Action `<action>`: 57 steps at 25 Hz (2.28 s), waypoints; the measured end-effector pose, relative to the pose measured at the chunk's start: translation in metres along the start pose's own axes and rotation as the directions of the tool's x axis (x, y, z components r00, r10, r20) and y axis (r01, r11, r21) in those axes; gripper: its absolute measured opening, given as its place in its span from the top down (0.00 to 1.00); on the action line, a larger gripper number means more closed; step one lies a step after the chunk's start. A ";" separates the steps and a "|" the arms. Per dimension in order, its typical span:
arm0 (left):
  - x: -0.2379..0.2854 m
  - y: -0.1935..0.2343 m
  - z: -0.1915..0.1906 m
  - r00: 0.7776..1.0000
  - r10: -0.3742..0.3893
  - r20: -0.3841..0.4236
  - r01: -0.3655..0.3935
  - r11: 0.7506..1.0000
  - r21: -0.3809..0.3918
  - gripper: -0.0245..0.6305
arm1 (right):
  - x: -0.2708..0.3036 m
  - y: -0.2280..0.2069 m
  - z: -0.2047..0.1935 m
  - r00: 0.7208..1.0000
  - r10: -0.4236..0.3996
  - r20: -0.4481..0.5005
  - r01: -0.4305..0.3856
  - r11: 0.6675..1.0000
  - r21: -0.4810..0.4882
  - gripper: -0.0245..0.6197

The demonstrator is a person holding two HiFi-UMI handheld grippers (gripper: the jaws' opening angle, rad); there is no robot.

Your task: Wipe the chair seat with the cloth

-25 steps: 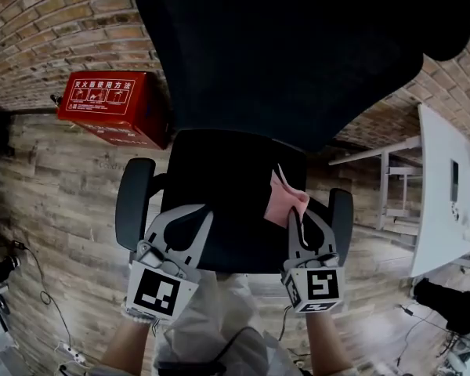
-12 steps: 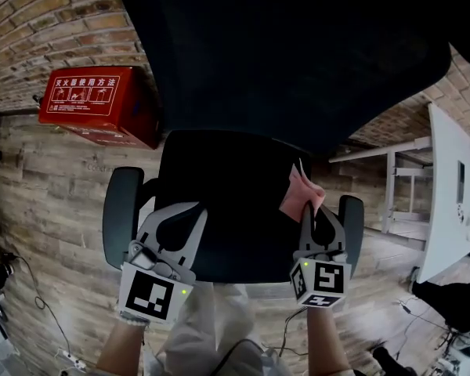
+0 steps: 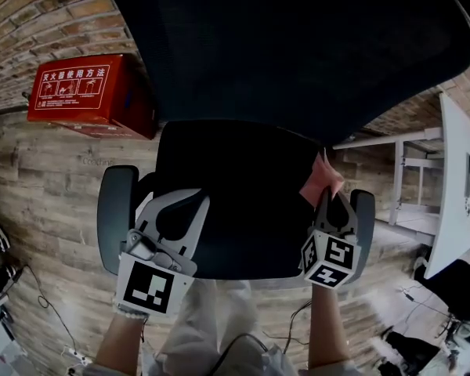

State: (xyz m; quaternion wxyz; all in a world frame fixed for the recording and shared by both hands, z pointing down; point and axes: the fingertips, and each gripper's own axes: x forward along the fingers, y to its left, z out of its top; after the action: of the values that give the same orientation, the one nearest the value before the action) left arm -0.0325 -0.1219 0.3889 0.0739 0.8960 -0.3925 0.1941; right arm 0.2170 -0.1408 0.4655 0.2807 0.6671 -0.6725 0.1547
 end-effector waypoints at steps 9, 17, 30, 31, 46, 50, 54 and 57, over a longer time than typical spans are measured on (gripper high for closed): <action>0.028 0.016 -0.022 1.000 -0.015 -0.022 0.014 1.000 -0.016 0.93 | 0.057 -0.014 -0.034 0.994 -0.068 -0.090 0.072 0.996 0.046 0.88; 0.050 0.023 -0.043 0.999 -0.028 -0.043 0.027 0.999 -0.022 0.93 | 0.103 -0.022 -0.064 0.982 -0.096 -0.161 0.104 0.994 0.040 0.88; 0.056 0.028 -0.063 0.998 -0.022 -0.058 0.019 0.999 -0.043 0.93 | 0.144 0.000 -0.082 0.976 -0.040 -0.214 0.045 0.999 0.018 0.88; 0.054 0.029 -0.064 0.998 -0.018 -0.058 0.015 0.999 -0.048 0.93 | 0.145 0.004 -0.082 0.976 -0.030 -0.215 0.034 0.999 0.013 0.88; 0.036 0.038 -0.072 0.998 0.004 -0.064 -0.008 0.998 -0.058 0.93 | 0.165 0.091 -0.077 0.968 0.120 -0.219 -0.135 0.989 -0.055 0.88; 0.030 0.038 -0.072 0.998 0.010 -0.067 -0.014 0.998 -0.062 0.93 | 0.169 0.121 -0.073 0.960 0.174 -0.218 -0.194 0.978 -0.074 0.88; 0.024 0.042 -0.073 0.998 0.018 -0.061 -0.023 0.997 -0.073 0.93 | 0.171 0.156 -0.068 0.947 0.241 -0.212 -0.267 0.958 -0.102 0.88; 0.018 0.044 -0.073 0.998 0.022 -0.060 -0.028 0.995 -0.092 0.93 | 0.169 0.186 -0.063 0.929 0.305 -0.210 -0.338 0.930 -0.144 0.88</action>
State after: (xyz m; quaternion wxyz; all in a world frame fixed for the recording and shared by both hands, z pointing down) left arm -0.0746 -0.1434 0.4622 0.1244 0.8805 -0.4100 0.2029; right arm 0.0529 -0.2293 0.6451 0.3709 0.5027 -0.7551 0.1991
